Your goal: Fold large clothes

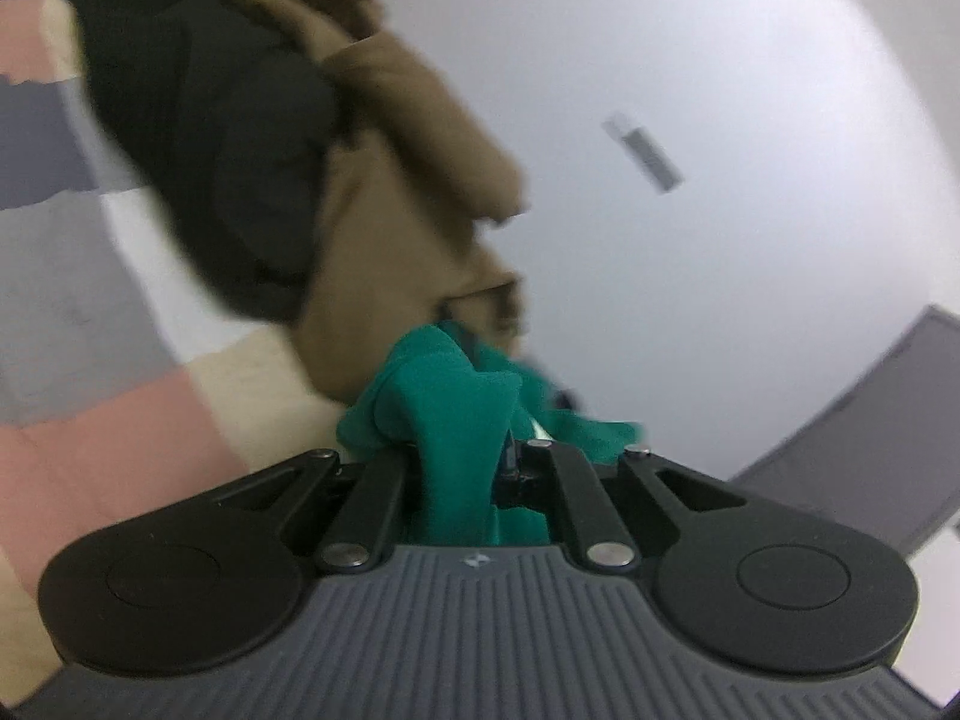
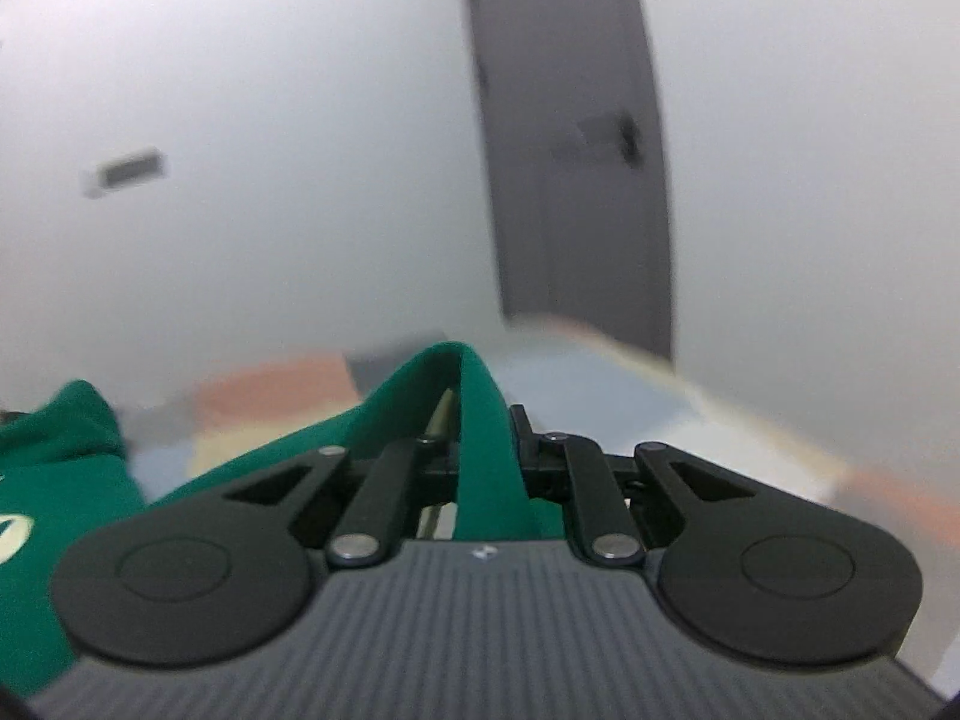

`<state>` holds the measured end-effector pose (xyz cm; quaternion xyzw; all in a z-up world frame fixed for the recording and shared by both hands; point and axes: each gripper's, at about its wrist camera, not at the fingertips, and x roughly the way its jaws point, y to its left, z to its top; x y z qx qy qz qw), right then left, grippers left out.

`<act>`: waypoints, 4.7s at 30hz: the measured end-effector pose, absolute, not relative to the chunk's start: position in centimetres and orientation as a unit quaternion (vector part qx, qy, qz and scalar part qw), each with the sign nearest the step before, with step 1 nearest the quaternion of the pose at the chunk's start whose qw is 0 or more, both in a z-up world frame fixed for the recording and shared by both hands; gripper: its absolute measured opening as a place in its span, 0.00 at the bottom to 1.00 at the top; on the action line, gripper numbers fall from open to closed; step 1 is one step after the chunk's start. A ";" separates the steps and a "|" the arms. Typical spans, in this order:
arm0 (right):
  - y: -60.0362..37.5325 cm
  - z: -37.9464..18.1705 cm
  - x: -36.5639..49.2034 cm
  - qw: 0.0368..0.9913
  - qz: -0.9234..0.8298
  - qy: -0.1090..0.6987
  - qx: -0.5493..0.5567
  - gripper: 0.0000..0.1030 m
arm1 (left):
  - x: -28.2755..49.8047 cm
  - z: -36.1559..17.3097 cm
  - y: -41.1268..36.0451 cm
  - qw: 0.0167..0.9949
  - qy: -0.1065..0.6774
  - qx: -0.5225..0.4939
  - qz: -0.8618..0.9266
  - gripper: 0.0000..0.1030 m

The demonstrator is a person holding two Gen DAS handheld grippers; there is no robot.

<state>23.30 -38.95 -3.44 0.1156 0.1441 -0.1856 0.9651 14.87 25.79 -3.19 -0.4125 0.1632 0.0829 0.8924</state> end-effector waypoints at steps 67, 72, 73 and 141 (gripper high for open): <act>-25.7 -10.1 14.9 0.857 0.211 0.330 0.335 0.79 | 4.3 -4.7 1.4 0.895 0.367 -0.109 -0.228 0.09; -25.4 -12.0 15.7 0.817 0.221 0.375 0.379 0.79 | 4.6 -5.1 2.9 0.885 0.391 -0.135 -0.212 0.11; -25.3 -12.3 15.9 0.812 0.219 0.382 0.385 0.79 | 4.7 -5.3 3.2 0.882 0.396 -0.147 -0.209 0.16; -31.1 24.7 7.2 0.916 0.347 -0.058 0.194 0.12 | -4.9 28.8 14.6 0.936 -0.001 -0.296 -0.190 0.06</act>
